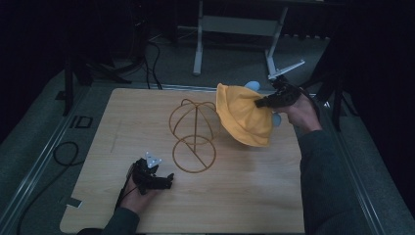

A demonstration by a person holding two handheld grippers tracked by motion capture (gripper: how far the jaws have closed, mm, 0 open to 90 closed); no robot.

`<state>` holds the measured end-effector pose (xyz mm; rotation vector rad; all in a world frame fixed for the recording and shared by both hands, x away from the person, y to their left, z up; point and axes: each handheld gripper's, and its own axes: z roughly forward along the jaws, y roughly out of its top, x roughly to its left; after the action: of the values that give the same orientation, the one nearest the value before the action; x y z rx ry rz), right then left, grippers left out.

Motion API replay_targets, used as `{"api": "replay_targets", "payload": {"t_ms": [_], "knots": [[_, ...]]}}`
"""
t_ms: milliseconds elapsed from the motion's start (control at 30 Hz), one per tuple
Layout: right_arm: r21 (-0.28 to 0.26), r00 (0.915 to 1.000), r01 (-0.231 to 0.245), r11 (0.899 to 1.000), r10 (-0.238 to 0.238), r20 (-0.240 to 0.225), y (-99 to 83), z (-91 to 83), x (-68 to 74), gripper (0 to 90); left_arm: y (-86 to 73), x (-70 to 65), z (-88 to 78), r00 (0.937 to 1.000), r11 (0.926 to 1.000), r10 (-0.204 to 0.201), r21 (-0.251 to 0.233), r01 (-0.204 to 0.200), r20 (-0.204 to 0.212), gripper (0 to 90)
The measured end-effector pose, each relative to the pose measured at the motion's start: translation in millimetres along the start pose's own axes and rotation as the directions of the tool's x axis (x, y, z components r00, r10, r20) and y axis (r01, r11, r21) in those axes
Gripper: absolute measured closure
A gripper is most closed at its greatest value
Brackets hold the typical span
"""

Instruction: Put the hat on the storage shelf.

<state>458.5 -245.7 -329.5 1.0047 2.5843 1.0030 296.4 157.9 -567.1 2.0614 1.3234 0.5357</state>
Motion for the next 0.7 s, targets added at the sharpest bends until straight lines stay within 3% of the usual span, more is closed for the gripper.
{"api": "replay_targets", "payload": {"t_ms": [700], "knots": [[-0.104,0.9979,0.026,0.994,-0.032,-0.056,3.2,-24.2,1.5,84.1,0.2,-0.1,0.0,1.0,1.0,0.001,0.002,-0.001,0.0,1.5]]}}
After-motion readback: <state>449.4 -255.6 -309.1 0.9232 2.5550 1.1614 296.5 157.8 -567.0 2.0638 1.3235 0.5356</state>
